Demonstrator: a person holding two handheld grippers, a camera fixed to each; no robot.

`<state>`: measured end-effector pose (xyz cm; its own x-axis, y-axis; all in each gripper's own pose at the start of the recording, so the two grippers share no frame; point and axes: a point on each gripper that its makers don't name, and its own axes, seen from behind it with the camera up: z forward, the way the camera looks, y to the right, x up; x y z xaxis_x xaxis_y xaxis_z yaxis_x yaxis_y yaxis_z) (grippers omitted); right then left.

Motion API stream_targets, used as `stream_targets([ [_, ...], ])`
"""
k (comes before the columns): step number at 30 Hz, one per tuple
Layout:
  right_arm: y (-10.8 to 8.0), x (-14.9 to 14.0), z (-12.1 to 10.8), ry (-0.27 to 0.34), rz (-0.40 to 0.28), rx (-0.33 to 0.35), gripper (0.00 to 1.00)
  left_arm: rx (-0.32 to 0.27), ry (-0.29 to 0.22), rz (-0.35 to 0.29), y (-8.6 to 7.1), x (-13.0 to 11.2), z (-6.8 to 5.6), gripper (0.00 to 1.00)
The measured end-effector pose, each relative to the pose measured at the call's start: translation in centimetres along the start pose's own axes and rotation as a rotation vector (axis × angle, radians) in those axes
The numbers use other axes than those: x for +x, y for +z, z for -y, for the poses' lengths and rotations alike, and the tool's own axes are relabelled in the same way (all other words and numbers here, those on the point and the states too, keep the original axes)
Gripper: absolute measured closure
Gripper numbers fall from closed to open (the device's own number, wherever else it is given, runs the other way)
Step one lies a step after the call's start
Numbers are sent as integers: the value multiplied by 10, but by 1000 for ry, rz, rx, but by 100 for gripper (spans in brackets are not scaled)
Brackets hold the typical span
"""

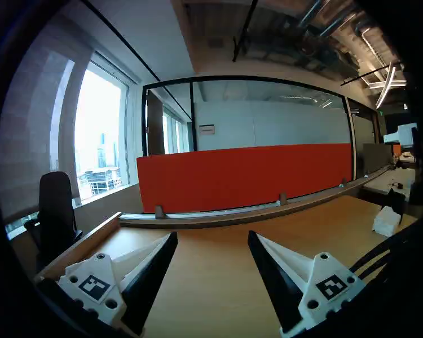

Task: Fold towel

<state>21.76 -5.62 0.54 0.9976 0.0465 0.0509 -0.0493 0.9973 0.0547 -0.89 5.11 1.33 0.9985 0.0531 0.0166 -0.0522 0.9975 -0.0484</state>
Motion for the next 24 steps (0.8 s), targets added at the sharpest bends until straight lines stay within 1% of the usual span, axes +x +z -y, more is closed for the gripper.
stream_targets([
  [6, 2, -7, 6, 4, -11, -3, 15, -2, -7, -14, -3, -27, 0, 8],
  [11, 3, -21, 13, 2, -11, -1, 15, -2, -11, -18, -5, -48, 3, 8],
  [17, 4, -37, 20, -11, -10, 2, 15, 1, -23, -32, -7, -68, 8, 8],
  [24, 8, -48, 25, -9, -23, 9, 15, 13, -44, -52, -7, -87, 13, 8],
])
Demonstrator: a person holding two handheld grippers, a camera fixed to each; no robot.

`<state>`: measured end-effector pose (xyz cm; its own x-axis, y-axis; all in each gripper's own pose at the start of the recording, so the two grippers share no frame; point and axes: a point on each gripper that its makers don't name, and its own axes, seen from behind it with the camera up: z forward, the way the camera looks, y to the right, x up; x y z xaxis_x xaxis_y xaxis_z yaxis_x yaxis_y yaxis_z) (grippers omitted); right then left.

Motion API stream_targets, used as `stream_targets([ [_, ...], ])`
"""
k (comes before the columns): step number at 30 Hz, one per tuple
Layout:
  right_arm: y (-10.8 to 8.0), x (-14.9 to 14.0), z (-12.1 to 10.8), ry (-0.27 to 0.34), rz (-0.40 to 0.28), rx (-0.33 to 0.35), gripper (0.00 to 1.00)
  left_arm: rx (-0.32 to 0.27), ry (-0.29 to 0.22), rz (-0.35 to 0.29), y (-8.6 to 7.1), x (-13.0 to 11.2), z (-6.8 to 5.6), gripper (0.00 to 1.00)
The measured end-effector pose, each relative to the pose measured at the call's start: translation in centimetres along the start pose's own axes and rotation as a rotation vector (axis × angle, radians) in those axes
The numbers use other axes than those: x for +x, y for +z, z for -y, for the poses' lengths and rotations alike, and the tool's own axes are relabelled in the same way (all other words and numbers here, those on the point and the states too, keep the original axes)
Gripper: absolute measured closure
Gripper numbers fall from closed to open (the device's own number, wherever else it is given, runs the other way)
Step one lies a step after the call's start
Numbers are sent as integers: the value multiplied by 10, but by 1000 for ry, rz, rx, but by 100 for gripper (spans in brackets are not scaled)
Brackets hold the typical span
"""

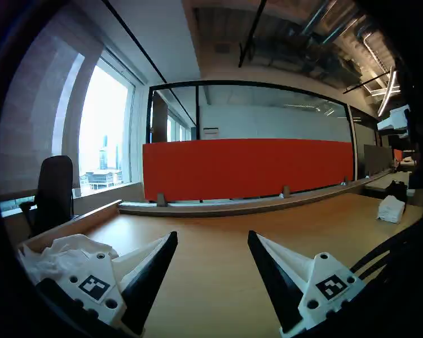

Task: Fold towel

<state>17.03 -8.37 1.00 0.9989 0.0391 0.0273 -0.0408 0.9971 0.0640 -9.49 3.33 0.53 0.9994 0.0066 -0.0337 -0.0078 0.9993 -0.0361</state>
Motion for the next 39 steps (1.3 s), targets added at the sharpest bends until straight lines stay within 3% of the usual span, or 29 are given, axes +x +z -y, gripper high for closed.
stream_targets([
  [14, -1, -17, -1, -16, -5, 0, 15, 26, -23, -10, -6, -35, 11, 8],
  [39, -8, -23, -15, -1, 0, -20, 15, 30, -30, 3, -2, -41, 14, 8],
])
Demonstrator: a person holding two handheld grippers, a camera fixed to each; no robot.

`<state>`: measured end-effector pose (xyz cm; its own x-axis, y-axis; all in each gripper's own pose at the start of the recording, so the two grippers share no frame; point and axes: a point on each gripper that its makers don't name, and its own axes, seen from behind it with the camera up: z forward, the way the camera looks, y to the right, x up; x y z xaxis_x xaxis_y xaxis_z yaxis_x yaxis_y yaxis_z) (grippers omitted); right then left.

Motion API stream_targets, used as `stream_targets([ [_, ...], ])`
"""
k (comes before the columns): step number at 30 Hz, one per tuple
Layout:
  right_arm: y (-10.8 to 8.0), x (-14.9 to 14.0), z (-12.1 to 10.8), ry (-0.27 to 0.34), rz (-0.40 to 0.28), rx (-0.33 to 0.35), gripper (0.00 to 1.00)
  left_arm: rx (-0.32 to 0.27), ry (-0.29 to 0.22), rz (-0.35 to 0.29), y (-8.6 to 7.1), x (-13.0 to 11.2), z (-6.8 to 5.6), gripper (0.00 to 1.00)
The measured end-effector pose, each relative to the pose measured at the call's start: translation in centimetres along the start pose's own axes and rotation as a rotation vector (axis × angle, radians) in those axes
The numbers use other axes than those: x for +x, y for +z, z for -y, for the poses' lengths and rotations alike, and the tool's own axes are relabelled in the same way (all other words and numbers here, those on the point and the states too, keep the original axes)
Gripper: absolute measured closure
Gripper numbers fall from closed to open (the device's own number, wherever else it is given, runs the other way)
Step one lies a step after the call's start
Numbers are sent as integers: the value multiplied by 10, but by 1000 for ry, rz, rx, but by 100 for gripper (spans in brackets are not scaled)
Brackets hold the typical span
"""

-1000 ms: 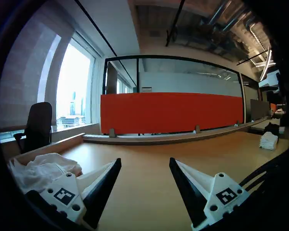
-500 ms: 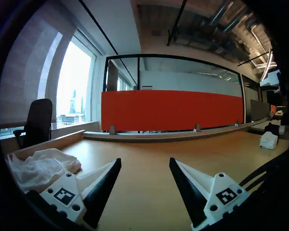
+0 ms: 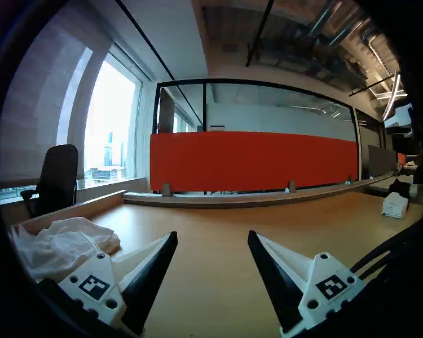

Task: Fold towel

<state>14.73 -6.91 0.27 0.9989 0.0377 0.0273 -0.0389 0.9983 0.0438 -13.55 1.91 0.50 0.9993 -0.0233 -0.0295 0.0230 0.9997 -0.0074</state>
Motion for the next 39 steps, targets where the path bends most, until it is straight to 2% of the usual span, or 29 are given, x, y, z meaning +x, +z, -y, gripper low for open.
stream_targets([
  [17, 2, -3, -15, 7, -4, -13, 15, 11, 0, 1, -1, -2, 3, 8],
  [27, 6, -6, -30, -59, -37, -12, 13, 11, 1, 1, 0, -3, 2, 7],
  [32, 6, -18, -44, -79, -54, -21, 13, 11, 0, 1, 0, -4, 1, 7],
  [39, 2, -55, -61, -65, -46, -35, 8, 11, 0, 1, 1, -5, 1, 7],
])
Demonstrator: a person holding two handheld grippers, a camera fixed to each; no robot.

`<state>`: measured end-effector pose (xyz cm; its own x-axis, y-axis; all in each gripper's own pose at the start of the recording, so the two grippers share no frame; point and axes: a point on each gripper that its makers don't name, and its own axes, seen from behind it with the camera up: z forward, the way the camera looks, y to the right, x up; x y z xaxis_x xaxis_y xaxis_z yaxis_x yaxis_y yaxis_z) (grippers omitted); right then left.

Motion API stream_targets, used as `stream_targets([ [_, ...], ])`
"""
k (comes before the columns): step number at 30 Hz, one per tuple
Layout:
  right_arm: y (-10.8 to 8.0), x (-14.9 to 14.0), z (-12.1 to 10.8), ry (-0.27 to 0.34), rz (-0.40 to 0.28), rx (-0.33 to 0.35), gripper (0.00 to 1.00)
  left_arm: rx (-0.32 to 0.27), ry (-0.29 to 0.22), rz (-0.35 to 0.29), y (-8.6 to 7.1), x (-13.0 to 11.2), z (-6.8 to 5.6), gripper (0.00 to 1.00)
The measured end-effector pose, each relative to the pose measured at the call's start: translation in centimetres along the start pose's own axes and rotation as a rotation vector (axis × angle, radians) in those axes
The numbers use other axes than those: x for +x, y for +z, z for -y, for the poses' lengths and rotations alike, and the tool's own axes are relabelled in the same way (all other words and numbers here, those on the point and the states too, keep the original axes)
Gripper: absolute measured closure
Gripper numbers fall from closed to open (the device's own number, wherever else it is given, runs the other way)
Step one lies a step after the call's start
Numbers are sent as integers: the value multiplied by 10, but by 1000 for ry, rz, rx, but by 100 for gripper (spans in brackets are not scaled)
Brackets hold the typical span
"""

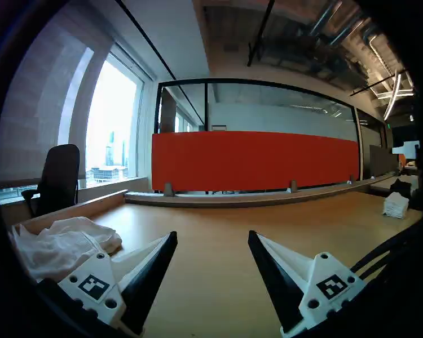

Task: Fold towel

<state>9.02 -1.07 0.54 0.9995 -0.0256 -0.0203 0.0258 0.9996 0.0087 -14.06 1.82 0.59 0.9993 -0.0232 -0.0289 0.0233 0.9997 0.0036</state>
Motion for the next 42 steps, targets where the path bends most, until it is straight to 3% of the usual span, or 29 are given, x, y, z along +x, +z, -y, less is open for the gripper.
stream_targets([
  [17, -5, -70, -17, 36, -11, -6, 7, 0, 0, 0, 0, -2, -1, 7],
  [27, -5, -88, -30, 71, -16, -39, 7, 0, 0, 0, 0, -2, -1, 7],
  [42, -3, -101, -27, 74, -3, -27, 7, 0, 0, 0, 0, -2, -1, 7],
])
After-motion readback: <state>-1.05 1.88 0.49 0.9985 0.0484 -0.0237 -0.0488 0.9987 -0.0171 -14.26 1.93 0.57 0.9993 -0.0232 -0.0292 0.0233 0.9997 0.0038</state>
